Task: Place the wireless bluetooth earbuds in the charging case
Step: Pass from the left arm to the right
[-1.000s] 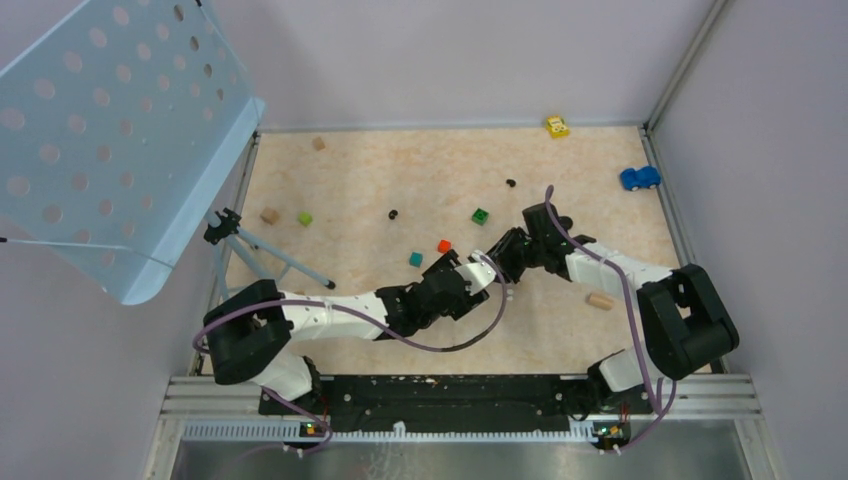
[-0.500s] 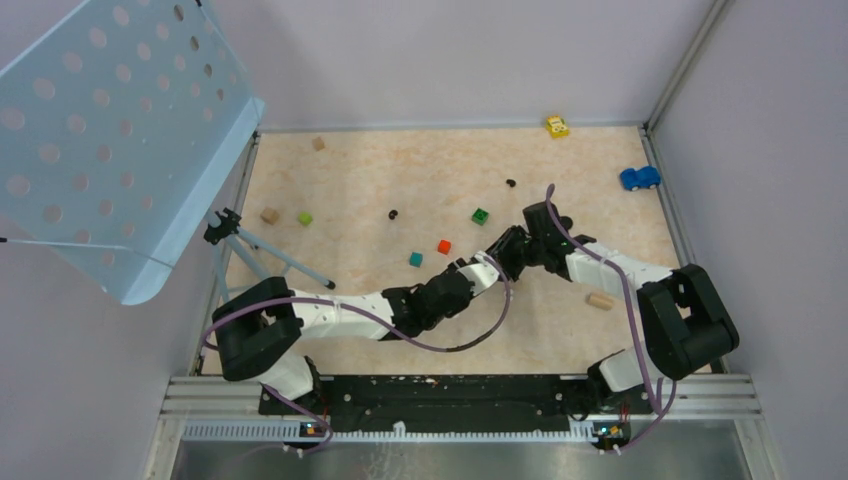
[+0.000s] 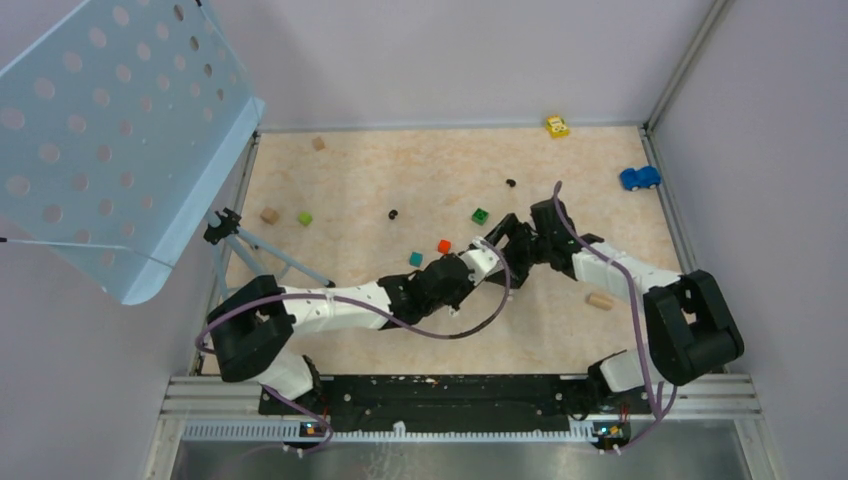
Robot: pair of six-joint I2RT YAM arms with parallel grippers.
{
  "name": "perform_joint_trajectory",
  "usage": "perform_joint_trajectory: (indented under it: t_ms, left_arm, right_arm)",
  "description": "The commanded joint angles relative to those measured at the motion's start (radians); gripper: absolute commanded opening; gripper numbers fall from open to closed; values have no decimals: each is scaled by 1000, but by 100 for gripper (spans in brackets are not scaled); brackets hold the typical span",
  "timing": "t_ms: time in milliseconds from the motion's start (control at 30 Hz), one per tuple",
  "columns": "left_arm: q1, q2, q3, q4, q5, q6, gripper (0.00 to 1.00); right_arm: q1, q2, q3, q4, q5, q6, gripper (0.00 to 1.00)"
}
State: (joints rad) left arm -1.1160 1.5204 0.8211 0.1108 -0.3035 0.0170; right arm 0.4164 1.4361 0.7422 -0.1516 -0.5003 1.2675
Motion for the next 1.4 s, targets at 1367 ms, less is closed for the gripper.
perform_joint_trajectory:
  t_ms: [1367]
  left_arm:
    - [508, -12, 16, 565, 1099, -1179, 0]
  right_arm:
    - [-74, -373, -395, 1103, -66, 6, 61]
